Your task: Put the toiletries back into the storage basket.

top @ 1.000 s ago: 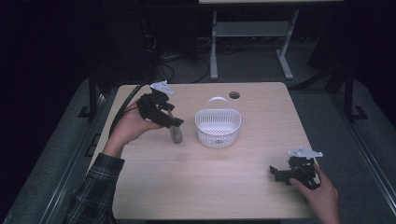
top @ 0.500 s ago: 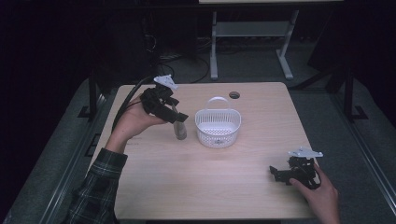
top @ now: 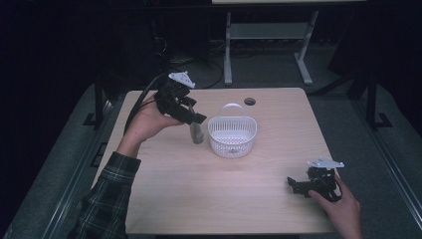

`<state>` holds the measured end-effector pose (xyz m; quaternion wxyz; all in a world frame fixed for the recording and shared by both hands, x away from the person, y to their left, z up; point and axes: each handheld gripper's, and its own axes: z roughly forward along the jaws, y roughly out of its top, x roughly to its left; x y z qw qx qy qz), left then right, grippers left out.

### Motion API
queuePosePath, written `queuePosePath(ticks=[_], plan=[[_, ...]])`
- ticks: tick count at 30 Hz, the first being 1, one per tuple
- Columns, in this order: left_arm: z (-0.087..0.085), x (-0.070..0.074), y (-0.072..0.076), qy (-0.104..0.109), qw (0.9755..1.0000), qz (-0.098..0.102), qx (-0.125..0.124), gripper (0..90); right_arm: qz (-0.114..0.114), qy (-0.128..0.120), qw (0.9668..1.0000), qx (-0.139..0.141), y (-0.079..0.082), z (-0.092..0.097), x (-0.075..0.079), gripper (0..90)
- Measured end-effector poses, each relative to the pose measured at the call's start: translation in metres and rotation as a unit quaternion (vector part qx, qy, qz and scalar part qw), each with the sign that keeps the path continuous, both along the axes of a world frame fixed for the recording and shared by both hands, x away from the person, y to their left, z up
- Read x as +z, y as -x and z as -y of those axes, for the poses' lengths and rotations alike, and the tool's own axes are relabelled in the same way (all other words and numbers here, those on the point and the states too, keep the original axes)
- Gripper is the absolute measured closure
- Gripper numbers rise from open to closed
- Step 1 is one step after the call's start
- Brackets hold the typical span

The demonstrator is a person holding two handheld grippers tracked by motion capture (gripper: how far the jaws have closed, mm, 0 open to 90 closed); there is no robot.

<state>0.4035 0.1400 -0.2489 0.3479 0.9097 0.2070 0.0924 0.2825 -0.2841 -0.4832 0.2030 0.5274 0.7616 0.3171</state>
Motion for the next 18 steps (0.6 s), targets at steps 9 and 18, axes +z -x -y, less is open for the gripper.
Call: queuePosePath(ticks=[9, 18], plan=[[0.010, 0.004, -0.006, 0.007, 1.0000, -0.001, -0.001, 29.5, 0.001, 0.000, 1.0000, 0.000, 0.000, 0.000, 0.000, 0.0], [0.020, 0.003, -0.011, 0.007, 1.0000, -0.002, -0.001, 29.5, 0.001, 0.000, 1.0000, -0.001, 0.000, 0.000, 0.000, 0.0]])
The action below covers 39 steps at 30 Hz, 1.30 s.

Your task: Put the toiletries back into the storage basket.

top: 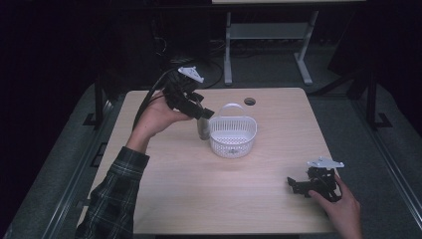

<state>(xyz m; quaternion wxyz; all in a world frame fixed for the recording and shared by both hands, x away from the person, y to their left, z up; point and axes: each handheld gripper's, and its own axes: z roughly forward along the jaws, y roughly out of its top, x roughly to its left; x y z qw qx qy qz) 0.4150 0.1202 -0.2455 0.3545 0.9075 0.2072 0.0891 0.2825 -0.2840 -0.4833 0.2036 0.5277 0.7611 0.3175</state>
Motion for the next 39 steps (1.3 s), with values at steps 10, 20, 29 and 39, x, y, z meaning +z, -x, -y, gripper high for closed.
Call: queuePosePath(ticks=[10, 20, 29, 39], plan=[[0.016, -0.002, -0.005, 0.009, 0.9999, 0.007, -0.002, 29.5, 0.000, 0.000, 1.0000, 0.000, 0.000, 0.000, 0.000, 0.0], [0.031, -0.008, -0.010, 0.018, 0.9998, 0.009, 0.000, 29.5, 0.000, 0.000, 1.0000, 0.000, 0.000, 0.000, 0.000, 0.0], [0.038, -0.017, -0.014, 0.010, 0.9999, 0.010, -0.001, 29.5, 0.000, 0.001, 1.0000, 0.001, 0.000, 0.000, 0.000, 0.0], [0.045, -0.030, -0.016, -0.003, 0.9999, 0.015, 0.001, 29.5, 0.000, 0.000, 1.0000, 0.001, 0.000, 0.000, 0.000, 0.0]])
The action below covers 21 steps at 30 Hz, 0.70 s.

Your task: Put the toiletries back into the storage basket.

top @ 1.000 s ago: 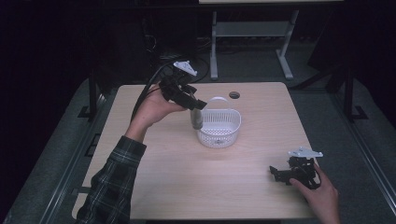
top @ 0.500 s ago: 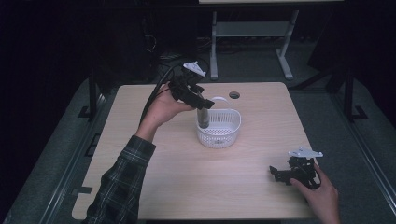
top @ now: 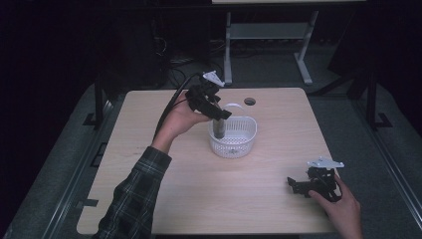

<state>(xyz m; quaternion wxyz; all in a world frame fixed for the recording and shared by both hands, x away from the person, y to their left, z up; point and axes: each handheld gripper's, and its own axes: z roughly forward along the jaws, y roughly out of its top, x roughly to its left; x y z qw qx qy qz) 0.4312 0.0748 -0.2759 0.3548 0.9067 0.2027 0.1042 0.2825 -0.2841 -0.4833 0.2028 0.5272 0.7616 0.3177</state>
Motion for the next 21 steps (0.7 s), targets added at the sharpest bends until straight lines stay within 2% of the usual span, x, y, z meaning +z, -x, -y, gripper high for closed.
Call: queuePosePath(ticks=[5, 21], plan=[[-0.001, -0.008, -0.001, 0.005, 1.0000, -0.001, 0.003, 29.5, 0.000, 0.000, 1.0000, 0.000, 0.000, 0.000, 0.000, 0.0], [-0.001, -0.033, -0.005, 0.000, 1.0000, -0.006, 0.006, 29.5, 0.000, 0.000, 1.0000, 0.000, 0.000, 0.000, 0.000, 0.0]])
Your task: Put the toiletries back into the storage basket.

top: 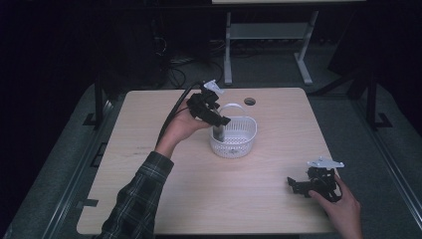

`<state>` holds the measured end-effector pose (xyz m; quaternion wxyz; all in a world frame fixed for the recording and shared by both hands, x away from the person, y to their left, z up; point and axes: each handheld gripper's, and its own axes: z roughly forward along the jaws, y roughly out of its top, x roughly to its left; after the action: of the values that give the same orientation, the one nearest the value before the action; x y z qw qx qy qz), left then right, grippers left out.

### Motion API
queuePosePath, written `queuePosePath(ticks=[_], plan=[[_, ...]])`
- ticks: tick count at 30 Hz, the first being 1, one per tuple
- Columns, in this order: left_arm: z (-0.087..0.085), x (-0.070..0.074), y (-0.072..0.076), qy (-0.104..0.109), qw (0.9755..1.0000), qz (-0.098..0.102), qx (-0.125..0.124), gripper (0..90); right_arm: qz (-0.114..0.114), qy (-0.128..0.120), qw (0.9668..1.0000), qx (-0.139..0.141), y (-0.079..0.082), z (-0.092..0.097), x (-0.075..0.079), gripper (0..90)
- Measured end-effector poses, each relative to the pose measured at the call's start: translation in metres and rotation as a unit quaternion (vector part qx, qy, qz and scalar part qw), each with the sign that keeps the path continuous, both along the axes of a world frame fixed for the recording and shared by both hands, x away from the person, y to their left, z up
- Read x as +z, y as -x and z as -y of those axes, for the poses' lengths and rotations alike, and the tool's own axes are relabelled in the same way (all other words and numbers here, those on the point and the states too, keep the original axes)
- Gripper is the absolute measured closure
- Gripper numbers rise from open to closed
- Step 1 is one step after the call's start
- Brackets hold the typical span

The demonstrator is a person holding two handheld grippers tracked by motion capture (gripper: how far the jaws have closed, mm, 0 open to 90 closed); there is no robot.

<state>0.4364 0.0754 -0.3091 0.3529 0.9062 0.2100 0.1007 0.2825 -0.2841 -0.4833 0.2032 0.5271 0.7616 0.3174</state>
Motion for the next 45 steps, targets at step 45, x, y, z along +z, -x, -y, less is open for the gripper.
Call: queuePosePath(ticks=[45], plan=[[0.004, -0.045, -0.005, -0.019, 0.9997, -0.008, 0.010, 28.2, 0.000, 0.000, 1.0000, 0.000, 0.000, 0.000, 0.000, 0.0]])
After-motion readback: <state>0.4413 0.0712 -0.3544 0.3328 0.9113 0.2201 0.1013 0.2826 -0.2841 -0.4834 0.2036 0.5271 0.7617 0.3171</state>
